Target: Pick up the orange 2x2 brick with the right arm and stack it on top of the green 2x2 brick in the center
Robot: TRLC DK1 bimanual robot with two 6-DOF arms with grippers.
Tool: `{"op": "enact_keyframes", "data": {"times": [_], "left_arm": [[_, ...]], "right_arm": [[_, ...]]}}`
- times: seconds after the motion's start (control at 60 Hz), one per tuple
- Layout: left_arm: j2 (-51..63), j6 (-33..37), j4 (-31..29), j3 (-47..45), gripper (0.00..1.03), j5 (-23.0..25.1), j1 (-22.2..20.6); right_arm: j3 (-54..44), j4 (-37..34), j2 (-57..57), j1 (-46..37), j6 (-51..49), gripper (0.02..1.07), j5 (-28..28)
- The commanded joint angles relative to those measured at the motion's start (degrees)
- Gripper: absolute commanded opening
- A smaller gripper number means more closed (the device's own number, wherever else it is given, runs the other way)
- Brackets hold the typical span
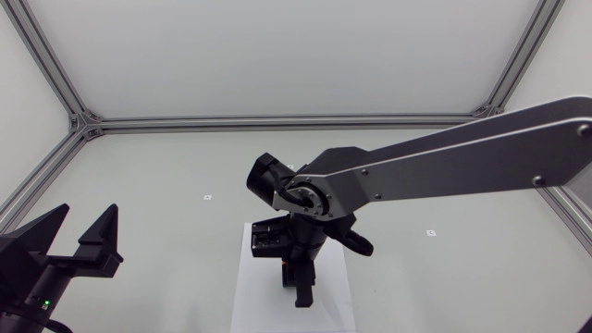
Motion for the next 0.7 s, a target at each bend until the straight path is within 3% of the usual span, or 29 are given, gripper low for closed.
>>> {"op": "enact_keyframes", "data": {"times": [0.0,0.683], "left_arm": [[-0.3,0.3,-0.6,-2.3,0.99,0.1,0.1],[-0.3,0.3,-0.6,-2.3,0.99,0.1,0.1]], "right_arm": [[-3.6,-2.8,2.0,-0.8,0.0,0.13,1.7],[-3.0,-1.5,3.1,1.7,0.9,0.13,1.0]]}}
